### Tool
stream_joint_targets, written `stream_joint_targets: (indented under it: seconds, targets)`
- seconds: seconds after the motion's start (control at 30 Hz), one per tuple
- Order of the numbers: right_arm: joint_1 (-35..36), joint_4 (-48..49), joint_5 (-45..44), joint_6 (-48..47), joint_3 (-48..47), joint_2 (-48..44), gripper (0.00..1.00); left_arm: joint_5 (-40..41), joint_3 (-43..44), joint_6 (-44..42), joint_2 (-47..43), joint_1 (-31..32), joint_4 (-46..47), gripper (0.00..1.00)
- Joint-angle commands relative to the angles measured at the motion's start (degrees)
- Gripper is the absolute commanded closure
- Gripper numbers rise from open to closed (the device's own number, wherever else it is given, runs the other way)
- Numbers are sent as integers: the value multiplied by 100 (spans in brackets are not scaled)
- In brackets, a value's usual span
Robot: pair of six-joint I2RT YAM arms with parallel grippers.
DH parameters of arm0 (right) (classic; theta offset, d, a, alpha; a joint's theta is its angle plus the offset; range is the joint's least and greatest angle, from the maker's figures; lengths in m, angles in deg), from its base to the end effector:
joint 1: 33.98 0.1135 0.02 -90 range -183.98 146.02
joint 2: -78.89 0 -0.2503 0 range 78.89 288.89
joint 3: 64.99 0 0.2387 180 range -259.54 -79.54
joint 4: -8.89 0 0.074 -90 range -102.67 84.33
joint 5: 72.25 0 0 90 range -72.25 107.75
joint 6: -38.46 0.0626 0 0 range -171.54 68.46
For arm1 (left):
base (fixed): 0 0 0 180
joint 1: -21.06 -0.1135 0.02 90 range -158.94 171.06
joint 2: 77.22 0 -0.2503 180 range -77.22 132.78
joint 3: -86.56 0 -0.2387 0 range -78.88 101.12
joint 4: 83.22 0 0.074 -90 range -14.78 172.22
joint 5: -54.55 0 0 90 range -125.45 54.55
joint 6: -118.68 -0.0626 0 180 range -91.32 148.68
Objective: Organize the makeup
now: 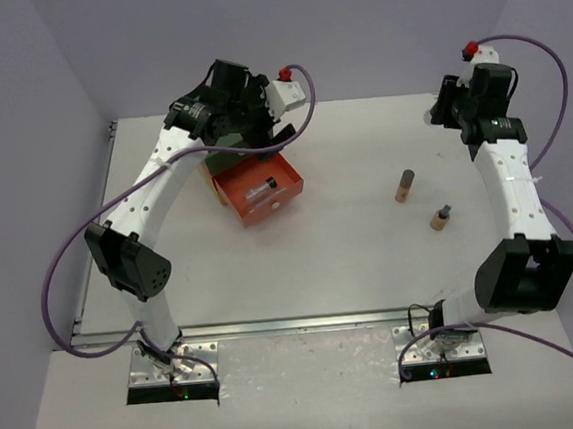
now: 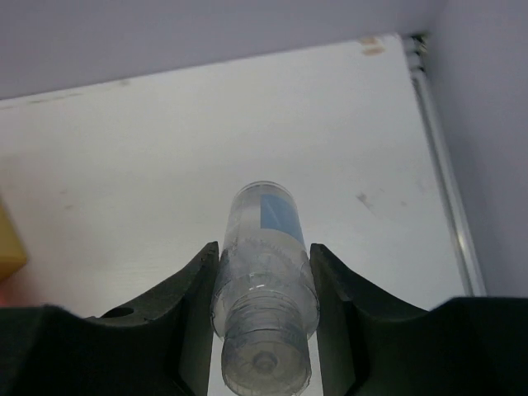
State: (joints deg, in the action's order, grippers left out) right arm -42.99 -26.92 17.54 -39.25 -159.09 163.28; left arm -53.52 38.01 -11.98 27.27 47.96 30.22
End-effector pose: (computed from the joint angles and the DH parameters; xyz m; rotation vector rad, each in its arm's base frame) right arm 0.3491 -0.0556 0.3428 0.3768 1.9911 0.0325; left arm 0.3464 -0.1975 0.3790 1.3755 1.7568 -0.2258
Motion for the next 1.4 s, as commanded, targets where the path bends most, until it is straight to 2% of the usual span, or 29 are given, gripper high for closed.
stream_joint_targets:
  seconds: [0.0,0.03,0.13,0.23,0.3,0.37,0.57,0.7,0.77,0.87,1.37]
  targets:
    - [912,406,1978,31,-456,-230,100,-724,-505,-1444,-1149,356,638,7]
    - [971,361,2179,35,-512,-230,100,-742,-754,-1678,-1294,393,774,5]
    - [1943,563,2839,477,-471,-252,100,-965,-1829,-2249,-2142,485,1548,0]
    - [2432,1566,3171,1552,-139,-330,100,-1065,-2272,-2168,-2584,509,2002,0]
    - [2646,1848,3258,1749,-23,-331,100,-1096,-2426,-2033,-2660,509,2075,0]
    - [3167,2044,3172,1869,-118,-229,100,-1133,-2622,-1861,-2796,504,2137,0]
    - [3605,2046,3395,2107,-364,-13,100,-1098,-3016,-1959,-3048,509,2089,0]
    - [3698,2284,3475,2254,-255,-53,100,-1129,-2950,-1707,-2969,509,2097,0]
    - [3713,2284,3488,2279,-250,-59,100,-1035,-2904,-1603,-2885,509,2093,4]
    - [3722,2329,3510,2302,-202,-112,100,-919,-2884,-1584,-2815,509,2069,12]
    - [3722,2355,3704,2334,-157,-107,99,-632,-2775,-1361,-2639,509,2045,97]
